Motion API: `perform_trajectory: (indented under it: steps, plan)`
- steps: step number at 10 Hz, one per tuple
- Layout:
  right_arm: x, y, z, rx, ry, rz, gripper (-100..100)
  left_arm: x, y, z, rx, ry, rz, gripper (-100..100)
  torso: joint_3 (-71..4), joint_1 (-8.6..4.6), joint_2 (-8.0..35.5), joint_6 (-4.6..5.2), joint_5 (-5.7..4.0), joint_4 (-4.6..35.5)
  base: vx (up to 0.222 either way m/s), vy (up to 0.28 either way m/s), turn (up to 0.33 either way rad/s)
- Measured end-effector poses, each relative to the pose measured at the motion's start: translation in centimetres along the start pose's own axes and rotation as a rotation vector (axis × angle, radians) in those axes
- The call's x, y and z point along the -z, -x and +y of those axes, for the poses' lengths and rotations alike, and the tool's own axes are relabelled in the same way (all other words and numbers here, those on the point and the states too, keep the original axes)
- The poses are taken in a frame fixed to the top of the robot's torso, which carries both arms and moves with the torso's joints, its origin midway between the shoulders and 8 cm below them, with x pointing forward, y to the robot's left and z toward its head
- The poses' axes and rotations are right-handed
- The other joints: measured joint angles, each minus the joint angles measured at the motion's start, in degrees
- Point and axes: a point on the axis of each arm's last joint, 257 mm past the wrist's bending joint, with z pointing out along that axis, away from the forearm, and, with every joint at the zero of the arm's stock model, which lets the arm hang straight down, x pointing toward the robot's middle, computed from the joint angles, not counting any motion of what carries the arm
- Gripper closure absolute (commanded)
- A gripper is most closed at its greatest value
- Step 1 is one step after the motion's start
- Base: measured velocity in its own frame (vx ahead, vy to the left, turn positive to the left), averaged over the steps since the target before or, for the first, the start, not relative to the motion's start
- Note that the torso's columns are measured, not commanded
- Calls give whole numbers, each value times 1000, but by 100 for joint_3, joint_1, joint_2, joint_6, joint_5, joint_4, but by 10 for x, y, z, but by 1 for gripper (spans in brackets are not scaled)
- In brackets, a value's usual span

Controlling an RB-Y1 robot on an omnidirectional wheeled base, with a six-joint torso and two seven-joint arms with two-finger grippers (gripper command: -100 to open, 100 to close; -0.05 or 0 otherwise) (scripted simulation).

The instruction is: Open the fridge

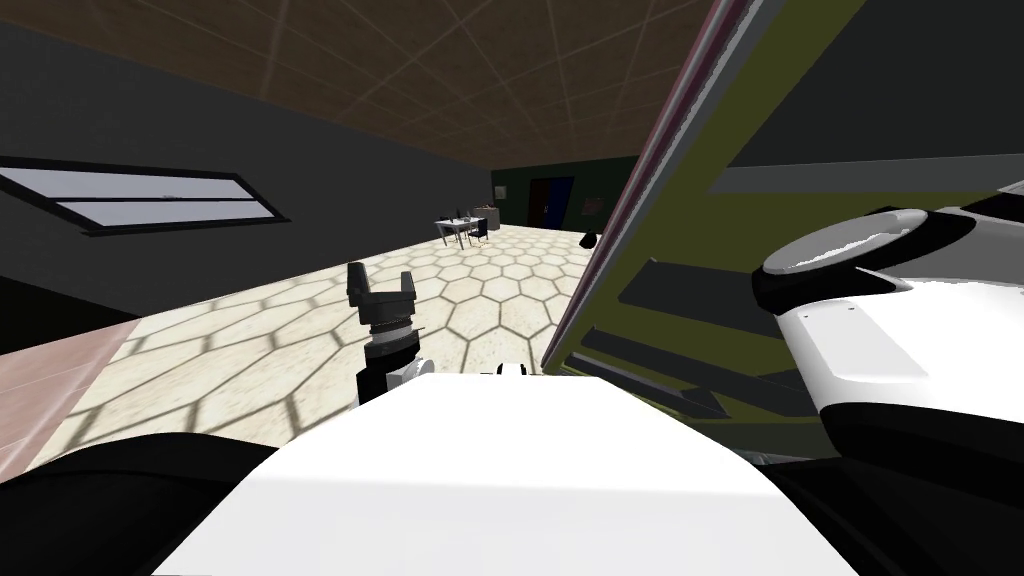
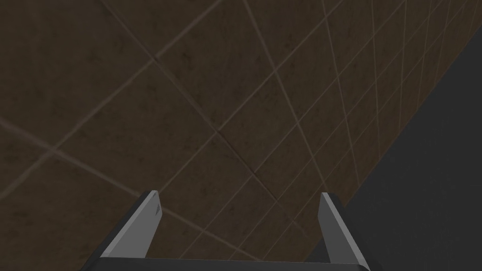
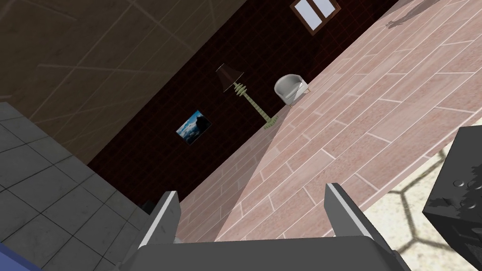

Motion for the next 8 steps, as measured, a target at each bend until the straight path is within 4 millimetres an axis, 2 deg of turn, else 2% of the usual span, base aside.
perform_trajectory:
  steps: [4,5,8]
  plan:
    - [-23,-10,-18,7,13,16,-100,0,0,0,0,0,0,0,5,1,7,0,0,3,31,-15,35]
    - [-23,-10,-19,7,12,18,0,0,0,0,0,0,0,0,5,1,7,0,-1,2,0,0,0]
    - [-23,-10,-19,7,12,18,0,0,0,0,0,0,0,0,3,1,5,1,0,2,0,0,0]
